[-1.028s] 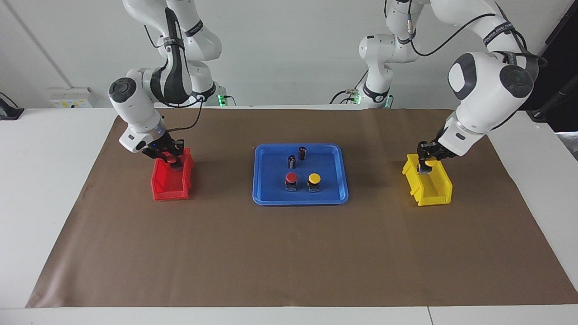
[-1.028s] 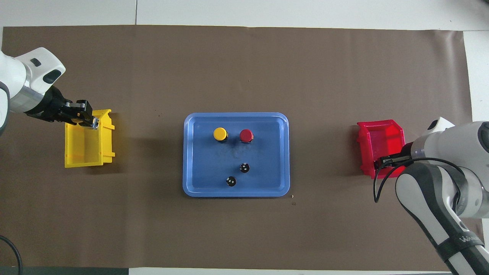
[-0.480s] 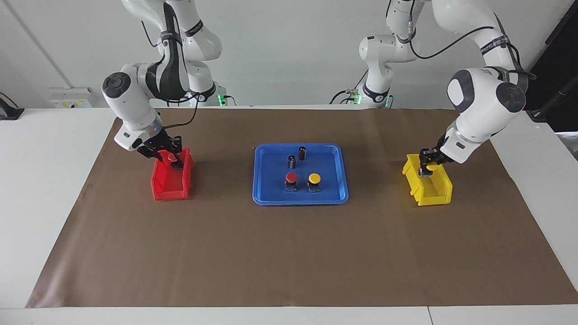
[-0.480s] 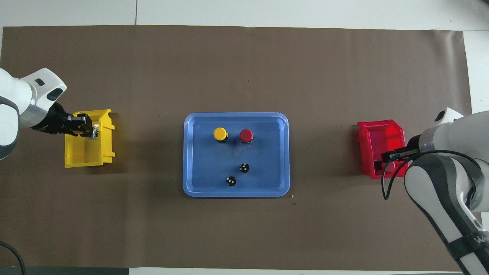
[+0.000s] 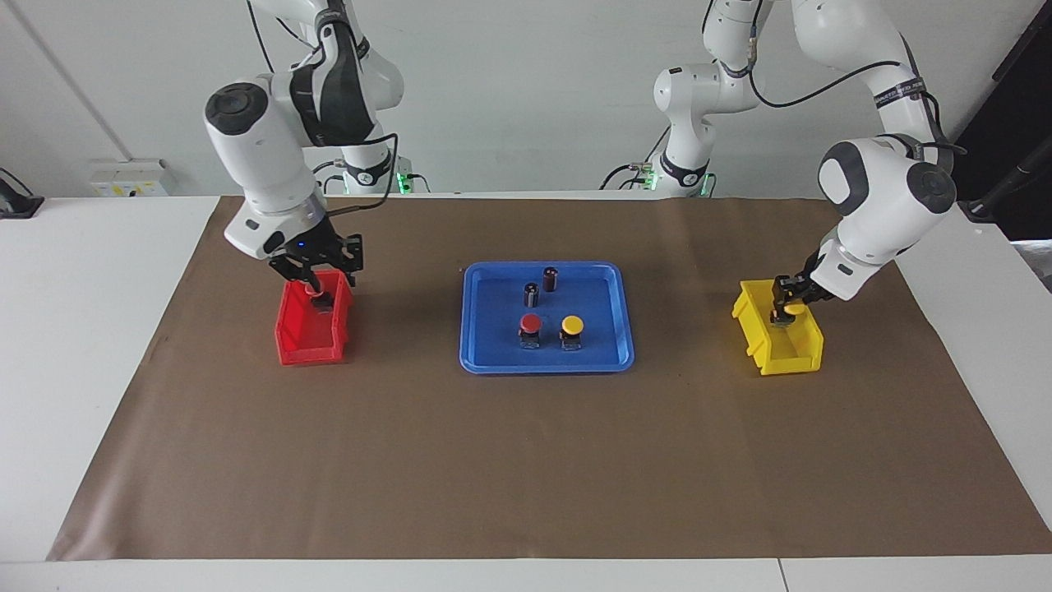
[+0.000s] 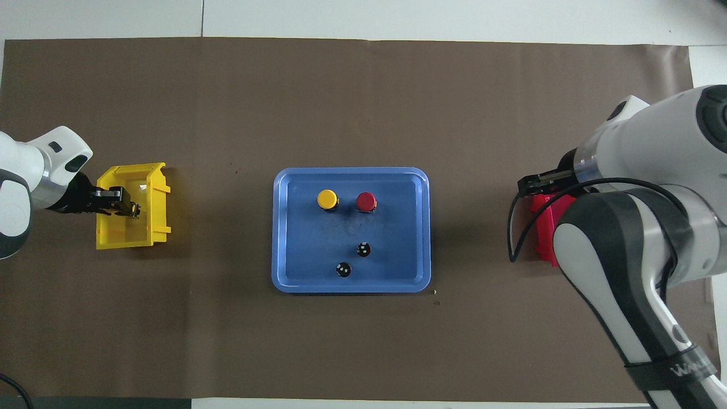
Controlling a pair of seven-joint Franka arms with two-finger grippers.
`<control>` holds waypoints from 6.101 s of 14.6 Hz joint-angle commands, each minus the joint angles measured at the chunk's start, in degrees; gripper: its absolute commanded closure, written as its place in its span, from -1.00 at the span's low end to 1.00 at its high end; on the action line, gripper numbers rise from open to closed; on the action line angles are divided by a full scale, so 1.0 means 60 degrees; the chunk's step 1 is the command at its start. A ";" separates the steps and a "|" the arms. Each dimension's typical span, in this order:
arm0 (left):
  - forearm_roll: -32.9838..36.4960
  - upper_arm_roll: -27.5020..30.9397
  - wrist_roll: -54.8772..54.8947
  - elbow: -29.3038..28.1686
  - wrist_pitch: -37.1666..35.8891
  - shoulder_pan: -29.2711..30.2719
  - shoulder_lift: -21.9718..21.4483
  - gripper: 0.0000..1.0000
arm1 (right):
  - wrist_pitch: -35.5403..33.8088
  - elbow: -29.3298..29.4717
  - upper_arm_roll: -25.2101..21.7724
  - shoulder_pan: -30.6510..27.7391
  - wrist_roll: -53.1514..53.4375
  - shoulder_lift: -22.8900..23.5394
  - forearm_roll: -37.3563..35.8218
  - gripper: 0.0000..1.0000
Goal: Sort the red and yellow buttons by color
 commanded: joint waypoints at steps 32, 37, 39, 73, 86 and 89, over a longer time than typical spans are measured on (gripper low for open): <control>-0.0035 -0.0012 -0.0044 -0.1074 0.0882 0.0026 -0.0360 -0.04 | 0.3014 0.1228 0.0168 0.3609 0.5372 0.3732 -0.1569 -0.26; -0.0049 -0.0012 -0.0088 0.0811 -0.1207 0.0070 -0.0169 -0.08 | 0.3044 0.1286 0.0182 0.3609 0.5372 0.3746 -0.1511 -0.01; -0.0049 -0.0012 -0.0132 0.1518 -0.2075 -0.0017 -0.0198 -0.39 | 0.3088 0.1315 0.0183 0.3609 0.5386 0.3746 -0.1467 0.24; -0.0577 -0.0114 -0.8584 0.2428 0.2111 -0.6229 0.2585 0.61 | 0.3291 -0.2932 0.0139 -0.2441 -0.2392 0.0274 -0.0836 0.29; 0.0491 0.0017 -0.1704 0.5566 -0.4439 -0.2029 0.1560 0.98 | 0.3264 -0.3036 0.0139 -0.2587 -0.2743 0.0260 -0.0836 -0.22; 0.0654 0.0017 -0.0588 0.4278 -0.3151 -0.0857 0.1122 0.98 | 0.2724 -0.2598 0.0124 -0.2602 -0.2962 0.0275 -0.0851 -0.30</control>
